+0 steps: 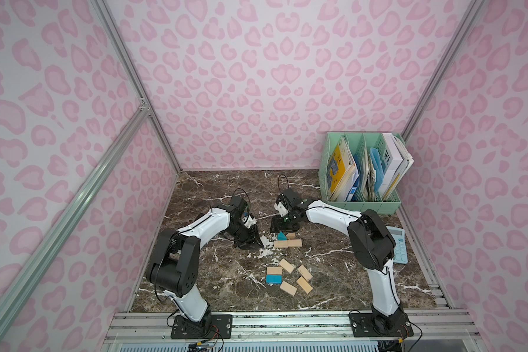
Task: Assemble a carrot with building blocks
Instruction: Adjust the building block at the center of the board.
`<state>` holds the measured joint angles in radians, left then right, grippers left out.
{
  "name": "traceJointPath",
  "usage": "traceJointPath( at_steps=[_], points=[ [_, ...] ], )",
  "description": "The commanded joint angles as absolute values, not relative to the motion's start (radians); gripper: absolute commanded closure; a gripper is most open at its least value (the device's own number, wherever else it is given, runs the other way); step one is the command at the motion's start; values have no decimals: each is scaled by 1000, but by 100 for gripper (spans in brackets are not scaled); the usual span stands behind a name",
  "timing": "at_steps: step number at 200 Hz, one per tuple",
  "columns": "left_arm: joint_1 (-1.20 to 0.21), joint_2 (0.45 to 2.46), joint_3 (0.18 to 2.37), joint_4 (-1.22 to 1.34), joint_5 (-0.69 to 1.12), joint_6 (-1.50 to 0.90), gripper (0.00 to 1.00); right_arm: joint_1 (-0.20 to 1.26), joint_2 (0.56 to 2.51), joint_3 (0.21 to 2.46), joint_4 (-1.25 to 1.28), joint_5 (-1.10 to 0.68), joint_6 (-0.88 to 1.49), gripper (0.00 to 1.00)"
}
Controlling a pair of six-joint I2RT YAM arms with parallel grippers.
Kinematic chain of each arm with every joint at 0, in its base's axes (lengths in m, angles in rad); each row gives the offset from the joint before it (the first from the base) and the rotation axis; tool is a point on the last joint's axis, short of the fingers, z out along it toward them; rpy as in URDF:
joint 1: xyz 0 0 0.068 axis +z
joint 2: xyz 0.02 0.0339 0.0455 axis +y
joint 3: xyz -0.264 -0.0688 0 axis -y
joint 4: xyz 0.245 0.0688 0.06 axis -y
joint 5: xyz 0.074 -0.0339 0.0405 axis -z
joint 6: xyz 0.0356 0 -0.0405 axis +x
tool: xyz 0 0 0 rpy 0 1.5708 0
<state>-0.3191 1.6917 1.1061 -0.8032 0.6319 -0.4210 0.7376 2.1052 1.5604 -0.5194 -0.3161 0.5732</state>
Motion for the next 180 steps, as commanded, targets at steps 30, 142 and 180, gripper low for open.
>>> traceJointPath(
  at_steps=[30,142,180],
  points=[
    [-318,1697,1111,-807,639,-414,73,736,2080,1530,-534,-290,582,40],
    [-318,1698,1109,-809,643,-413,73,721,2044,1479,-513,-288,575,40],
    [-318,1698,1106,-810,643,-413,73,716,2035,1499,-486,-302,573,40]
  ],
)
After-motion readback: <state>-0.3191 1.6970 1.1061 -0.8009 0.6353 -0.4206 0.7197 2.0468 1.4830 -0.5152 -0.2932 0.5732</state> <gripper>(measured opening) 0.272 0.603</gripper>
